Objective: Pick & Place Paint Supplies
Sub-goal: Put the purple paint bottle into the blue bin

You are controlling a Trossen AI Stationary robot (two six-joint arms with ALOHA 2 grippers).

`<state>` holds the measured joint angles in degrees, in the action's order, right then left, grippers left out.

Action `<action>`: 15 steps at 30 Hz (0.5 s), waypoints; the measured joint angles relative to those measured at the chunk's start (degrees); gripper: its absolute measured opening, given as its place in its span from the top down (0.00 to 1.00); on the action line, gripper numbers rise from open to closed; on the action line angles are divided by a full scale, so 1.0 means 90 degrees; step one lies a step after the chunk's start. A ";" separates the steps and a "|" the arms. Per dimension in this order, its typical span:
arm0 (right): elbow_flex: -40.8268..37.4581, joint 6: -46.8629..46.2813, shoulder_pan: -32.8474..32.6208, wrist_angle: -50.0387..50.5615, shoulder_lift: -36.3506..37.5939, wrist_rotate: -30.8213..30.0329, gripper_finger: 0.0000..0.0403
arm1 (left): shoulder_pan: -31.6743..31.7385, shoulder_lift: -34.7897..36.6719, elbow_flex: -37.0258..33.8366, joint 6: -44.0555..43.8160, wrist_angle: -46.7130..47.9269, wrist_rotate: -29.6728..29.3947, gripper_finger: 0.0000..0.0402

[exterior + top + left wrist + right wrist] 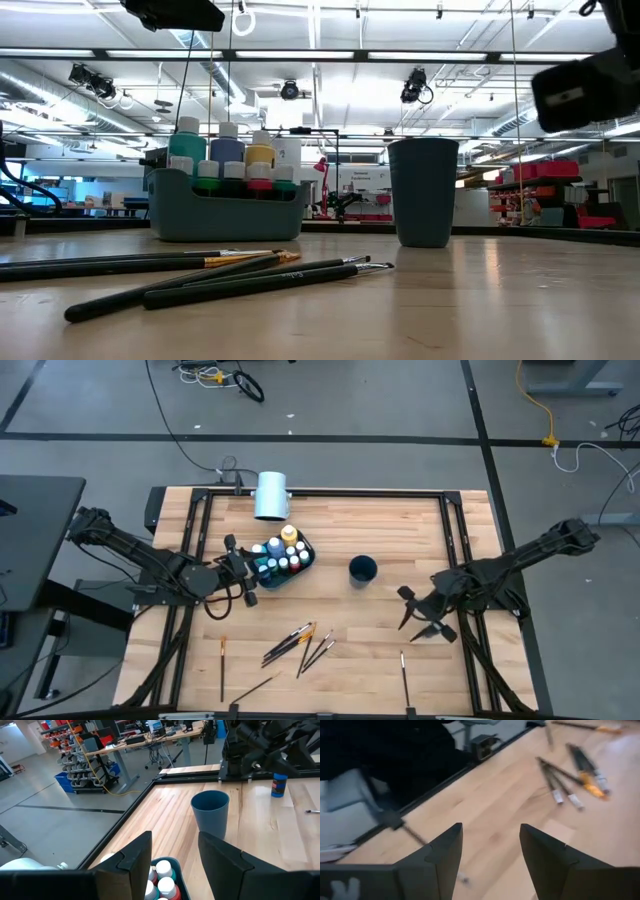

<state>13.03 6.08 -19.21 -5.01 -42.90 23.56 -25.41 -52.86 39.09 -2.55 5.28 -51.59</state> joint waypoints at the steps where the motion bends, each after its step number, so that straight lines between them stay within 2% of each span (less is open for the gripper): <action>1: -0.0034 -0.0118 -0.0001 0.0045 0.0087 0.0151 0.50 | 0.0000 -0.0002 0.0000 0.0000 -0.0002 0.0000 0.58; 6: -0.0050 -0.0309 -0.0003 0.0507 0.0356 0.1087 0.50 | -0.0001 -0.0002 0.0000 0.0000 0.0000 0.0000 0.58; 12: -0.0050 0.0599 -0.0003 0.1145 0.0469 0.0899 0.50 | -0.0001 -0.0002 -0.0001 0.0000 0.0000 0.0000 0.58; 15: -0.0050 0.0602 -0.0001 0.1172 0.0469 0.1077 0.50 | 0.0000 -0.0002 0.0000 0.0000 0.0000 0.0000 0.58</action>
<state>12.58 11.50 -19.22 5.54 -38.68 33.26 -25.41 -52.88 39.09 -2.55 5.28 -51.59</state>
